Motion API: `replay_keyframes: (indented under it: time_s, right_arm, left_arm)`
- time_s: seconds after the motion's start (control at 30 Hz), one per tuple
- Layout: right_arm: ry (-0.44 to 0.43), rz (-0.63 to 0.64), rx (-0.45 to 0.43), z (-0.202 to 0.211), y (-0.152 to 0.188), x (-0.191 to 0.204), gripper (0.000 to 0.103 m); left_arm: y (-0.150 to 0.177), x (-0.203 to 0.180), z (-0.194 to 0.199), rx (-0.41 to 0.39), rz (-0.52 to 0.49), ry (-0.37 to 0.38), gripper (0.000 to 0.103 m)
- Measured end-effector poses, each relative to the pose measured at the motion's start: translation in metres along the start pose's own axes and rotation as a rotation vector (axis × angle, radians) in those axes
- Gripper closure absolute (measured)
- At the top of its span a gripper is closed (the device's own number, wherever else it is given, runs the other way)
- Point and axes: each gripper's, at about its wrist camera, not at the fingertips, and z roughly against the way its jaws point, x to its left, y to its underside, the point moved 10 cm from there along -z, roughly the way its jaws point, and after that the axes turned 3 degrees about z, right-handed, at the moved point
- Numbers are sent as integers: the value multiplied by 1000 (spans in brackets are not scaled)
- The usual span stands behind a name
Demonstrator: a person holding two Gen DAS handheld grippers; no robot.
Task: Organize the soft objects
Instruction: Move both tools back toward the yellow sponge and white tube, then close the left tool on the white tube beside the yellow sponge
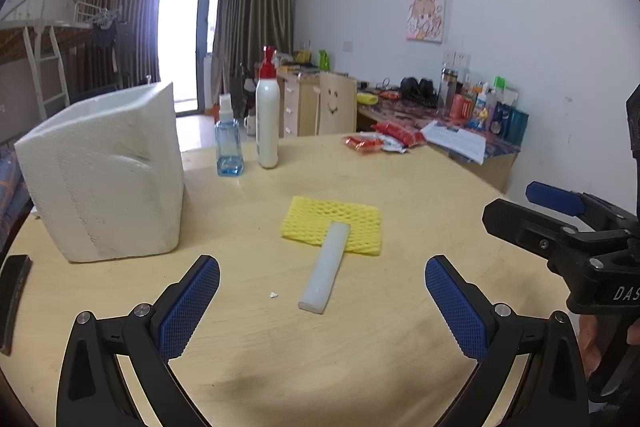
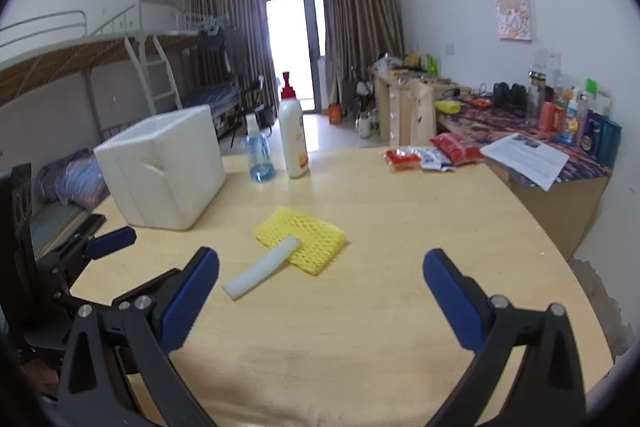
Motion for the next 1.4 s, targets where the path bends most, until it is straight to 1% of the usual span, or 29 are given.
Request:
replay_keyframes:
  time_s: [0.1, 0.2, 0.3, 0.37, 0.5, 0.6, 0.7, 0.77, 0.8, 0.87, 0.9, 0.97, 1.03, 1.07, 1.2, 1.27, 1.4]
  right_arm:
    - [-10, -1, 30, -11, 1, -2, 0]
    - [-14, 2, 54, -19, 1, -7, 0]
    - [-20, 1, 80, -28, 0, -14, 0]
    - [-38, -14, 107, -34, 1, -17, 0]
    - [-36, -9, 161, -52, 7, -26, 0]
    - [-59, -25, 207, -65, 14, -28, 0]
    - [-72, -21, 238, -75, 18, -30, 1]
    - [-75, -11, 255, -81, 18, -30, 4]
    - [-86, -1, 262, -83, 18, -29, 5]
    - [-98, 9, 273, -86, 18, -27, 11]
    - [-104, 23, 279, -88, 18, -25, 13]
    - [-123, 38, 294, -92, 18, -21, 17]
    - [-138, 62, 310, -97, 20, -18, 20]
    - [-139, 70, 316, -101, 19, -17, 20]
    - [-153, 80, 335, -108, 21, -16, 20]
    - [-157, 87, 339, -110, 20, -14, 20]
    - [-164, 95, 344, -113, 19, -10, 20]
  left_arm:
    - [0, 4, -10, 24, -8, -24, 0]
    - [2, 6, -19, 54, -10, -29, 0]
    - [7, 1, -35, 115, -35, 5, 0]
    - [8, 0, -42, 138, -34, 23, 0]
    - [13, 4, -59, 184, -48, 15, 2]
    - [16, 6, -68, 211, -45, 22, 6]
    - [20, 6, -79, 241, -51, 26, 12]
    - [22, 5, -85, 264, -48, 42, 17]
    - [22, 6, -88, 270, -47, 42, 19]
    - [23, 7, -89, 276, -51, 37, 23]
    - [23, 7, -91, 284, -54, 36, 25]
    - [26, 6, -96, 305, -61, 43, 33]
    - [31, 4, -100, 330, -72, 48, 38]
    - [32, 4, -102, 333, -75, 44, 41]
    - [35, 6, -105, 342, -92, 17, 47]
    - [35, 6, -107, 346, -94, 14, 53]
    - [36, 6, -109, 349, -123, -10, 53]
